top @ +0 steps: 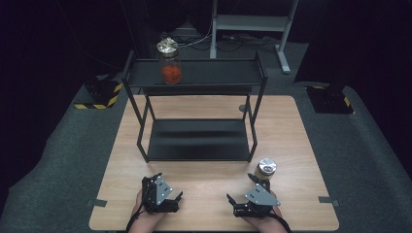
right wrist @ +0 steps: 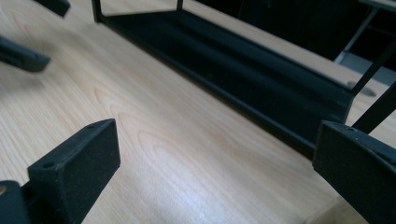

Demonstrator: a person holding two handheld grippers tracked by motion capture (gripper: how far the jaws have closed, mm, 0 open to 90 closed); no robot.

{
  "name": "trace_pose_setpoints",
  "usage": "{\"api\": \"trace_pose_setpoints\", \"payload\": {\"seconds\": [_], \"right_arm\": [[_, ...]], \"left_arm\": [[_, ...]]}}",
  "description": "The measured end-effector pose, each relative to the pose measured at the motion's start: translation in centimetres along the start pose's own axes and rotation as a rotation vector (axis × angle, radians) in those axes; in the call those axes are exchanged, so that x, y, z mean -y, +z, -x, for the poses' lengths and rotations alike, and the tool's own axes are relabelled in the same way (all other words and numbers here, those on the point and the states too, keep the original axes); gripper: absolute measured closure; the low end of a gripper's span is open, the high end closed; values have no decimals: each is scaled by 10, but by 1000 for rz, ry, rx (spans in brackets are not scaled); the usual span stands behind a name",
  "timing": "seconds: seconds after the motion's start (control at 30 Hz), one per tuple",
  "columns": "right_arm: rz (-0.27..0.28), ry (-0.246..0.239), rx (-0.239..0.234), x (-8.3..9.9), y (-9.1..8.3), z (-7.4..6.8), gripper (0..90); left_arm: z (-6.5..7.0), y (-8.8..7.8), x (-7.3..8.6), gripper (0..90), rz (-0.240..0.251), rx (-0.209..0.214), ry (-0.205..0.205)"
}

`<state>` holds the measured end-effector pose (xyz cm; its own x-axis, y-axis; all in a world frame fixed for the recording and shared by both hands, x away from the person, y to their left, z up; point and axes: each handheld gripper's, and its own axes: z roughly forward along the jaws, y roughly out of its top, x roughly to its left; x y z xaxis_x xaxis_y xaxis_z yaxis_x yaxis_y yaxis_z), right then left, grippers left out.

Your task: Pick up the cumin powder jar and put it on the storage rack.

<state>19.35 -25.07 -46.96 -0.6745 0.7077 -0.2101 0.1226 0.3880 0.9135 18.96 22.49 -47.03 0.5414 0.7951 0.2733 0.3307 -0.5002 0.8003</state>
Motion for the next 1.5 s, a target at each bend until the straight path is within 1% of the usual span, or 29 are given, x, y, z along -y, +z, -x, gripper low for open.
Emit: {"api": "trace_pose_setpoints", "payload": {"seconds": [0.1, 0.2, 0.3, 0.47, 0.7, 0.8, 0.87, 1.0, 1.23, 1.5], "right_arm": [[23, 3, -7, -3, -5, 5, 0], [40, 24, -13, -6, -9, 9, 0], [46, 34, -18, -10, -12, 12, 0], [57, 28, -28, -16, -16, 14, 0], [73, 21, -22, -21, -21, 17, 0], [82, 15, -13, -22, -23, 19, 0], [86, 14, -7, -22, -25, 19, 0], [87, 12, 9, -22, -28, 21, 0], [95, 20, 57, -19, -34, 24, 0], [88, 46, 111, -13, -38, 32, 0]], "left_arm": [[0, -1, 0, 9, -2, -3, -6], [-1, -1, 1, 9, 0, -2, -25], [-2, -1, 1, 8, 4, -1, -32], [-2, -1, 2, 9, 5, 4, -23], [-5, -1, 2, 9, 6, 12, -32], [-3, -1, 2, 9, 7, 11, -19], [-2, -1, 1, 9, 1, 8, -1], [0, 0, 0, 9, -1, 7, 7], [0, 0, 0, 9, 1, 9, 7], [-3, -1, 1, 8, 4, 18, -2]]}}
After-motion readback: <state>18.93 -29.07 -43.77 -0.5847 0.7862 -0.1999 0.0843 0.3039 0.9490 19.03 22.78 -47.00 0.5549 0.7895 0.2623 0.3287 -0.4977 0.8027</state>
